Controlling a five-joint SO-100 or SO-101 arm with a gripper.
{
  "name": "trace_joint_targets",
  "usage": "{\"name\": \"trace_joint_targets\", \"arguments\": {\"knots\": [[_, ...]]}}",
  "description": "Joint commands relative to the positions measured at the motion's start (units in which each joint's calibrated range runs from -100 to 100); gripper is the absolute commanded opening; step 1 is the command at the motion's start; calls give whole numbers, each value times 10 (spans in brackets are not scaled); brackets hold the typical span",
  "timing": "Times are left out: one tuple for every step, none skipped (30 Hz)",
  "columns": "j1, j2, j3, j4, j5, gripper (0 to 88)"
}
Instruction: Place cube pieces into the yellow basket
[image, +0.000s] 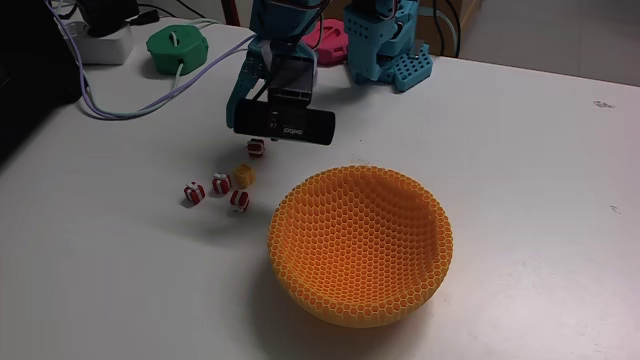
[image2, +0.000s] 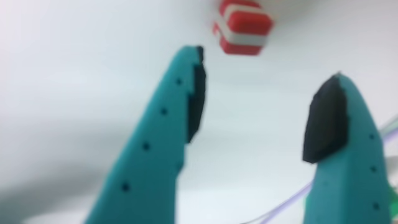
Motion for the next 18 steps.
{"name": "trace_joint_targets", "arguments": {"knots": [[11, 41, -32, -26, -16, 251], [16, 53, -29, -40, -17, 237], [21, 64, -28, -53, -17, 221], [25, 74, -26, -65, -19, 204], [29, 84, -23, -81, -20, 191], [30, 92, -22, -99, -21, 184], [32, 103, -23, -110, -21, 175], [32, 114, -25, -119, -21, 158], [33, 124, -25, -127, -27, 119], [33, 136, -25, -134, -35, 66], [34, 145, -24, -144, -43, 18], [34, 152, -23, -151, -47, 0], [33, 155, -26, -152, -47, 0], [32, 156, -29, -150, -46, 0], [32, 156, -32, -143, -43, 0], [32, 154, -35, -135, -42, 0], [32, 149, -42, -119, -39, 0], [33, 141, -53, -99, -35, 0]]}}
